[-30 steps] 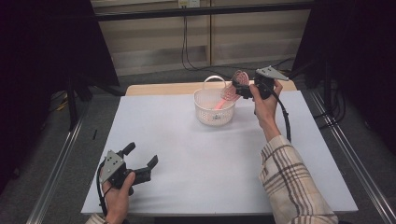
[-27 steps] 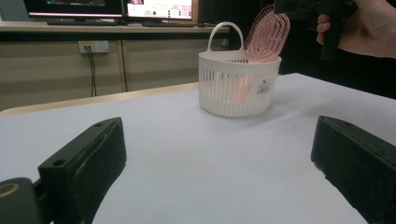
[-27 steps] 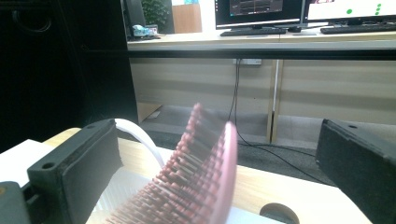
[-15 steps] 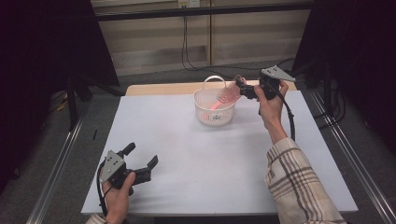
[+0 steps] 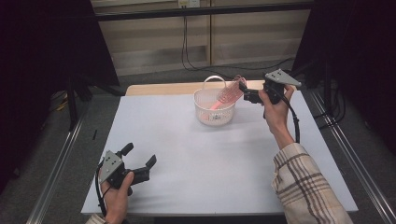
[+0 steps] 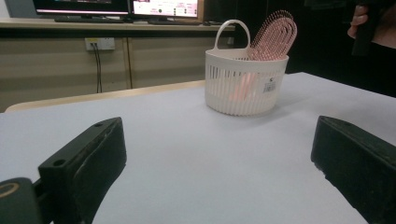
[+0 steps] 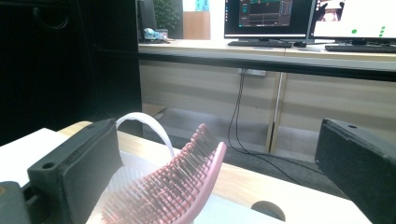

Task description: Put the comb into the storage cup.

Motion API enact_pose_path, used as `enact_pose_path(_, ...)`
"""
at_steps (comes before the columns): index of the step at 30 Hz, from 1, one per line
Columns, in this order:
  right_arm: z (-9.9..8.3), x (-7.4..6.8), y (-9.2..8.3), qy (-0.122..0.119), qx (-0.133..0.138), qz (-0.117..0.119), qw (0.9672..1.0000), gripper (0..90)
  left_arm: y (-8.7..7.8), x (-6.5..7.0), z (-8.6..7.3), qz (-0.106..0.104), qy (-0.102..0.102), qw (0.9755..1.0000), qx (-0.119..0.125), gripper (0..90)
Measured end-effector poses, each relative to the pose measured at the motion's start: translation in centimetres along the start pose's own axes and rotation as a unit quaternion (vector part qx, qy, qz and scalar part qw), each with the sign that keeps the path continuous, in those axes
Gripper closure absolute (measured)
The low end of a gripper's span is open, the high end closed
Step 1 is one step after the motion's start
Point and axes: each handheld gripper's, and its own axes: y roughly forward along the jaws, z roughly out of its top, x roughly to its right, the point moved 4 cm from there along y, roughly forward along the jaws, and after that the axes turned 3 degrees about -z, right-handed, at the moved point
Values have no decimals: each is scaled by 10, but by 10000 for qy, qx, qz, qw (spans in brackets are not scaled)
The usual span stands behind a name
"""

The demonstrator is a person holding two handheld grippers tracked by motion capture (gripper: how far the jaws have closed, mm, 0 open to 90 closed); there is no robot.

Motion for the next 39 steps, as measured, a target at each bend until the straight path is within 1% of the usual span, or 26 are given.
enact_pose_path(1,0,0,-1,-31,-11,4,10000,8,-1,0,0,0,47,10000,-13,33)
enact_pose_path(3,-1,-2,-4,-100,4,38,9999,11,-1,1,1,5,52,10000,1,33)
enact_pose_path(5,-2,-2,-8,-78,17,60,9999,12,0,3,1,-8,29,10000,0,33)
enact_pose_path(7,-3,-1,-10,-90,13,50,9999,12,0,3,0,31,51,10000,-20,33)
enact_pose_path(8,-3,-1,-11,-69,56,49,9999,8,1,3,1,41,55,10000,-5,33)
enact_pose_path(10,-4,0,-15,-56,37,35,10000,4,0,3,1,65,71,10000,13,33)
enact_pose_path(12,-5,0,-18,-89,52,31,9999,2,0,3,1,87,52,9999,30,34)
enact_pose_path(15,-7,2,-24,-38,59,23,10000,0,0,1,1,116,18,9999,28,34)
enact_pose_path(20,-10,2,-31,-85,64,26,9999,0,-2,1,1,167,29,9999,9,34)
enact_pose_path(21,-11,1,-32,-55,66,44,10000,0,-2,1,1,170,25,9999,9,34)
enact_pose_path(23,-11,0,-35,-100,141,31,9998,0,-3,1,1,198,49,9998,23,34)
enact_pose_path(24,-12,0,-37,-83,149,29,9998,0,-3,1,1,226,107,9997,-6,34)
enact_pose_path(28,-14,-4,-44,-82,156,86,9998,0,-4,1,1,209,109,9997,-22,34)
enact_pose_path(29,-15,-6,-46,-96,159,105,9998,0,-5,0,1,204,89,9998,-10,34)
enact_pose_path(31,-17,-8,-49,-93,126,131,9998,0,-5,0,1,197,-2,9998,102,34)
enact_pose_path(33,-19,-11,-52,-73,120,184,9997,5,-7,0,1,181,6,9998,107,34)
enact_pose_path(35,-20,-14,-55,-101,114,189,9997,12,-8,0,2,225,0,9997,131,34)
enact_pose_path(38,-20,-17,-62,-202,190,160,9995,27,-9,1,2,227,46,9997,108,34)
enact_pose_path(39,-20,-18,-64,-223,181,190,9994,24,-9,1,2,224,34,9997,115,34)
